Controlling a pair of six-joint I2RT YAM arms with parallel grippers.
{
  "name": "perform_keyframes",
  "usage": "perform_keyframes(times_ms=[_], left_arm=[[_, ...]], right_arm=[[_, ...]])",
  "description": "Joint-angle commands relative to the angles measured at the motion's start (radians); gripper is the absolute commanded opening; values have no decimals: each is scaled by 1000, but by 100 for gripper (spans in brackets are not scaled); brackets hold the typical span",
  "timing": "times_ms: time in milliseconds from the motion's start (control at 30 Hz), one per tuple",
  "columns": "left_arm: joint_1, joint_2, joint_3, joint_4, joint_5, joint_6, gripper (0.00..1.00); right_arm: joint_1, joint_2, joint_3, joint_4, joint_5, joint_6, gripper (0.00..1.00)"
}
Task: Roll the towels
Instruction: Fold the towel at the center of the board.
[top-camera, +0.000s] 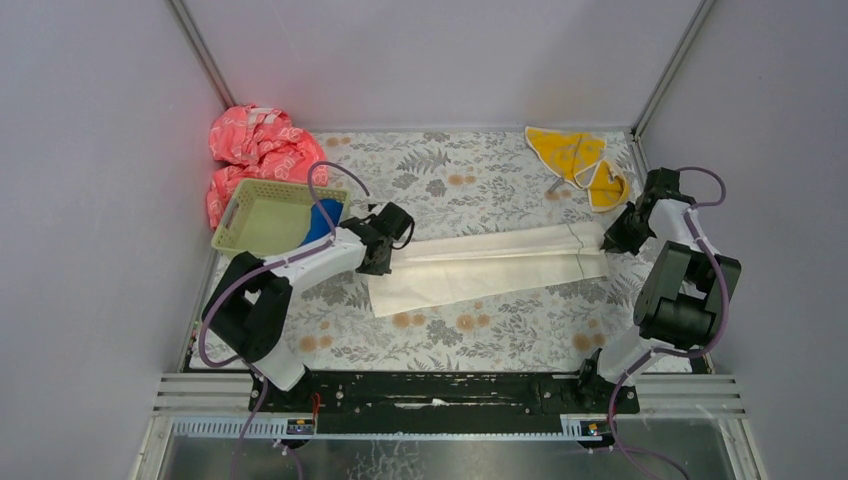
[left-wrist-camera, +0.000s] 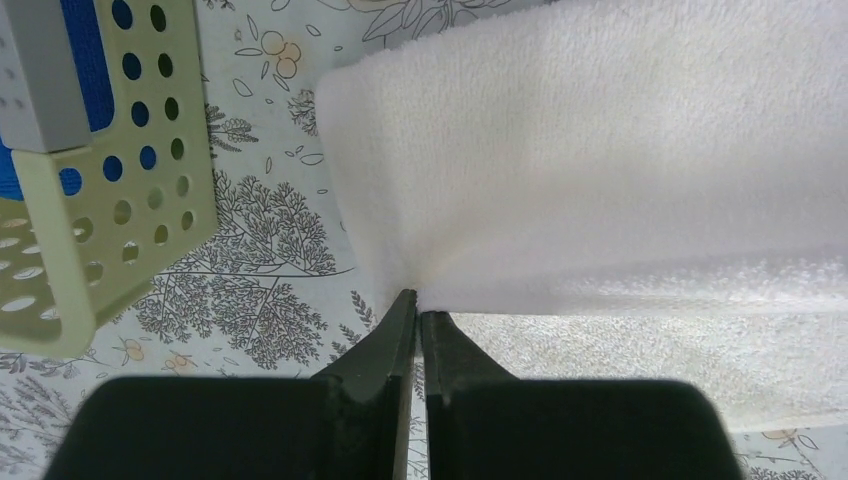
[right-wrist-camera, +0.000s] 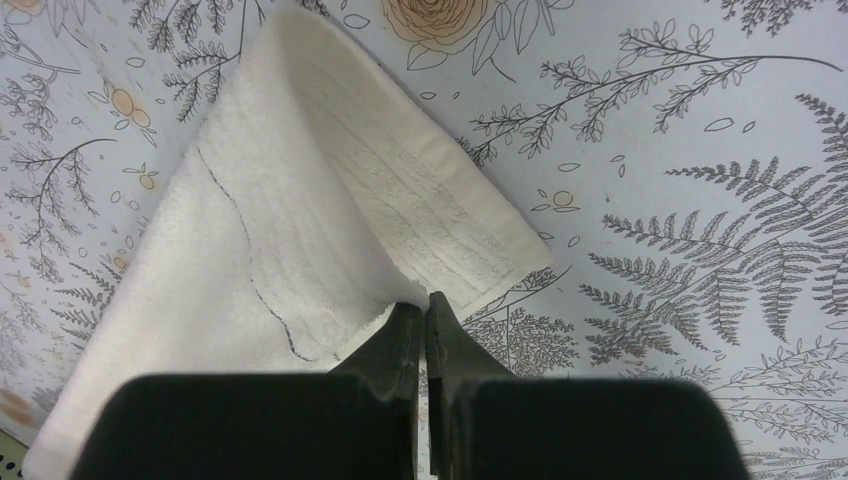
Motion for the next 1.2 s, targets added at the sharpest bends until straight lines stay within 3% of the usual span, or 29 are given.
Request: perform_keyframes(times_ms=[0, 100, 333, 567, 933, 1067, 1167], left_arm=[[10, -20, 21, -123, -89, -23, 0], [2, -5, 68, -156, -85, -43, 0], [-36, -55, -36, -156, -35, -111, 2], [-41, -87, -38, -182, 57, -106, 4], [-76, -27, -77, -172, 171, -125, 6], [-77, -14, -73, -183, 156, -134, 17], [-79, -40, -73, -192, 147, -143, 33]], right_arm=[[-37, -39, 72, 28, 103, -13, 0], [-38, -36, 64, 25, 89, -11, 0], [-49, -33, 57, 24, 151, -12, 0], [-50, -39, 90, -17, 204, -49, 0], [-50, 74, 75, -30, 257, -69, 0], [-50, 115, 67, -34, 249, -77, 7], [-50, 112, 57, -33, 220, -78, 21]])
